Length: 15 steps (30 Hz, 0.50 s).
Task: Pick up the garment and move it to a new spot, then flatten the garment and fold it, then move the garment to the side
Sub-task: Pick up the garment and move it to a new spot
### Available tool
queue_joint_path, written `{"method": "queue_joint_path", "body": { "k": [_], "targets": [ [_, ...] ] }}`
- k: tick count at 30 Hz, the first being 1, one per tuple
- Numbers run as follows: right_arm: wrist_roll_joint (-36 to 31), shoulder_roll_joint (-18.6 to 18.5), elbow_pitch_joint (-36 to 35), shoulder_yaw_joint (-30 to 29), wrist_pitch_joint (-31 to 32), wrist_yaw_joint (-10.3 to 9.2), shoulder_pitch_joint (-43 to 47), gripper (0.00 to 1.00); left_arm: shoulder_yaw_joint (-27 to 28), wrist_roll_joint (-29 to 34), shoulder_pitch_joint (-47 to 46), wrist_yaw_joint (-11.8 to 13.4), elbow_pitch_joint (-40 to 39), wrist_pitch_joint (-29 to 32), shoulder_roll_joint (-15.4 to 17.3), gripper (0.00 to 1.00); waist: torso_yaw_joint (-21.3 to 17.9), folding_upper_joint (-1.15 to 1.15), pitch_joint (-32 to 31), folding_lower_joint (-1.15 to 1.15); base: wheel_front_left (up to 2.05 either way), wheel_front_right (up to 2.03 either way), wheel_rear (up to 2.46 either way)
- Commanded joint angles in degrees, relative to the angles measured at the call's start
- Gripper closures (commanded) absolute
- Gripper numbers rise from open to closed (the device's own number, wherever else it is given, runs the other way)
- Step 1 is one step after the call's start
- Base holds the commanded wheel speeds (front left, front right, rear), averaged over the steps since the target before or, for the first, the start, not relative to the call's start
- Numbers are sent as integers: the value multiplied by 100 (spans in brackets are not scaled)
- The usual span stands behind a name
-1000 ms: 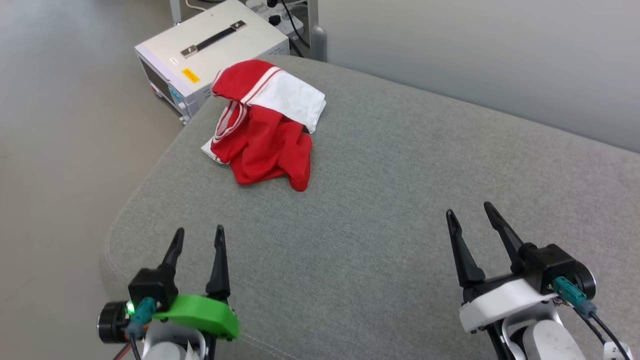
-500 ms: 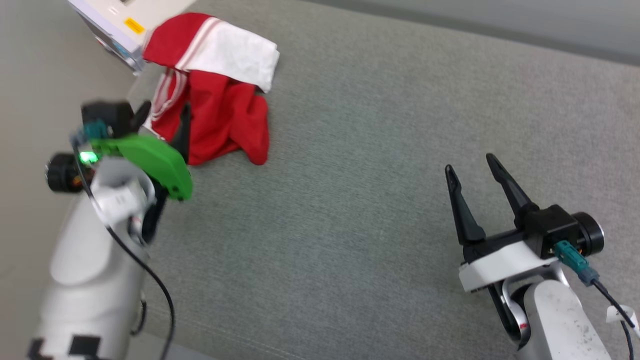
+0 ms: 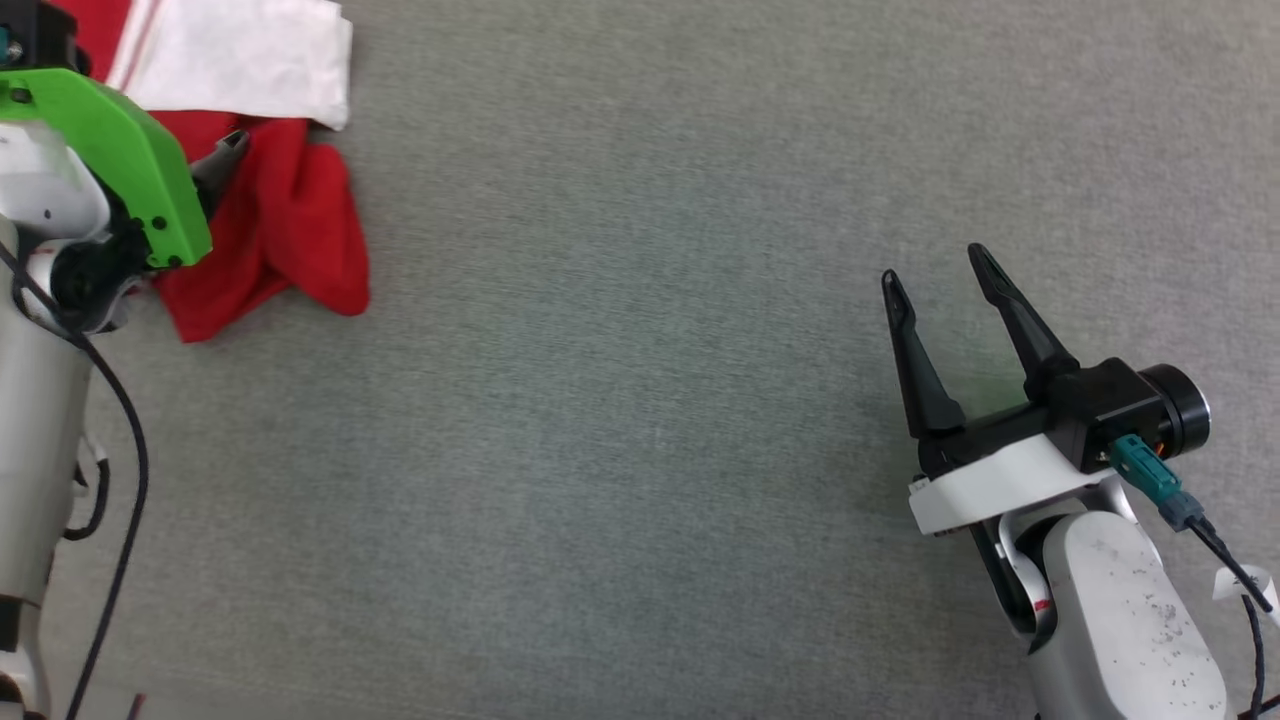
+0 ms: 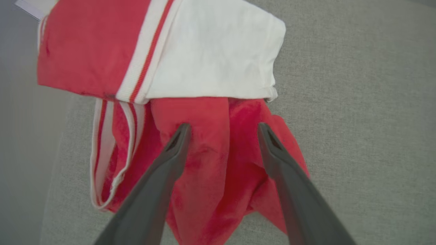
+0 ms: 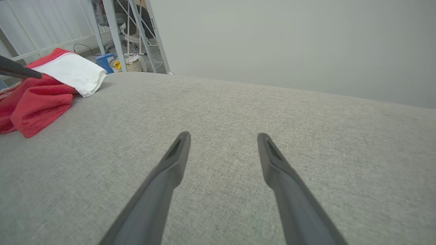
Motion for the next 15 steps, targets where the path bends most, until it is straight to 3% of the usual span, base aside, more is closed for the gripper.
{"method": "queue_joint_path", "body": {
  "k": [1,10,11,12,15],
  "targets": [
    [14,-7,-26,0,-27,-5,-108,0,-57,-72,-113,-15,80,85,93,0,-392,69,388,-1,0,0,0],
    [10,3,-6,3,-27,-5,-172,0,-374,-208,-148,-15,533,246,267,0,-520,69,518,-1,0,0,0],
    [10,4,-4,-3,-27,-5,-174,0,-392,-255,-131,-15,549,251,253,61,-520,69,516,-1,0,0,0],
    [6,4,2,-9,-27,-5,-176,0,-412,-334,-100,-15,552,262,234,100,-519,69,510,-1,0,0,0],
    [-3,6,20,-17,-27,-5,-177,0,-433,-438,-48,-15,550,138,239,100,-498,69,474,-1,0,0,0]
  ]
}}
